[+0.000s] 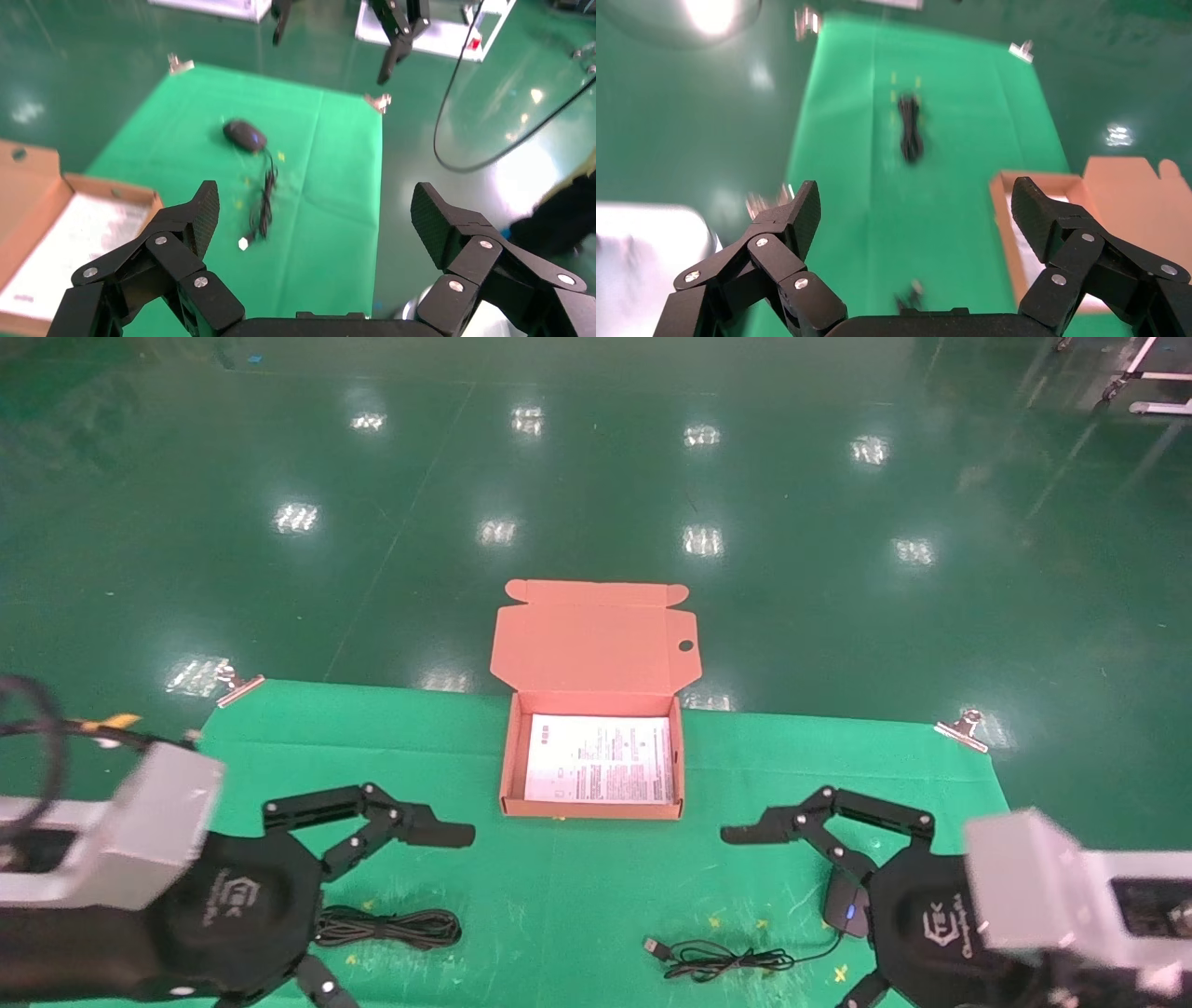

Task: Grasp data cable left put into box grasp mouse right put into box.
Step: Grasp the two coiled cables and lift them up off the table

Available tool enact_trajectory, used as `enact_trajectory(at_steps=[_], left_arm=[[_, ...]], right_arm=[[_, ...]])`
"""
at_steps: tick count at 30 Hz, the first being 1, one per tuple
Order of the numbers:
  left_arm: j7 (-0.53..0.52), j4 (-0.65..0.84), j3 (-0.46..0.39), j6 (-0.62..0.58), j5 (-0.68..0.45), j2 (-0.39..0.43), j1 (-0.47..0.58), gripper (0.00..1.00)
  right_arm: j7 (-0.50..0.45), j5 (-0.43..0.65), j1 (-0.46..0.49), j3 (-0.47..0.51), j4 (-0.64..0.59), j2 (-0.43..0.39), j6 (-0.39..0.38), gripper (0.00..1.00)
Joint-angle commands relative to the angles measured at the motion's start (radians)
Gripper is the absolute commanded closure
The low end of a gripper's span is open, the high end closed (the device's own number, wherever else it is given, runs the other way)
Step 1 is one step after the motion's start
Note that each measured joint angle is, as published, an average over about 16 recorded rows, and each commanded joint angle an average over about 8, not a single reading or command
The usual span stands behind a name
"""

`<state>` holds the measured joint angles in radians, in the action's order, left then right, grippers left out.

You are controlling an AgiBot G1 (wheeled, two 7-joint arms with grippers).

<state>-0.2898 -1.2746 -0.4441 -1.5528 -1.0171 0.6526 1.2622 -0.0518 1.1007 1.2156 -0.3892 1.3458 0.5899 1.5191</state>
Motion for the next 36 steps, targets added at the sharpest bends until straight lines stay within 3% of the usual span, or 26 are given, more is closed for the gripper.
enact_trajectory(at_steps=[1, 19, 29, 36], left_arm=[[-0.018, 0.007, -0.020, -0.003, -0.030, 0.008, 0.021, 0.00], [-0.070, -0.041, -0.245, 0.004, -0.468, 0.109, 0.203, 0.00], [-0.114, -0.074, -0.398, 0.060, -0.813, 0.205, 0.230, 0.00], [-0.175, -0.066, -0.450, 0.132, -0.962, 0.251, 0.188, 0.00]], right_arm=[[0.017, 0.040, 0.017, -0.014, 0.003, 0.004, 0.005, 0.00], [0.190, 0.450, 0.158, -0.200, 0.011, 0.093, -0.005, 0.00], [0.232, 0.646, 0.141, -0.285, 0.009, 0.151, -0.075, 0.00], [0.201, 0.758, 0.108, -0.320, 0.002, 0.199, -0.148, 0.00]])
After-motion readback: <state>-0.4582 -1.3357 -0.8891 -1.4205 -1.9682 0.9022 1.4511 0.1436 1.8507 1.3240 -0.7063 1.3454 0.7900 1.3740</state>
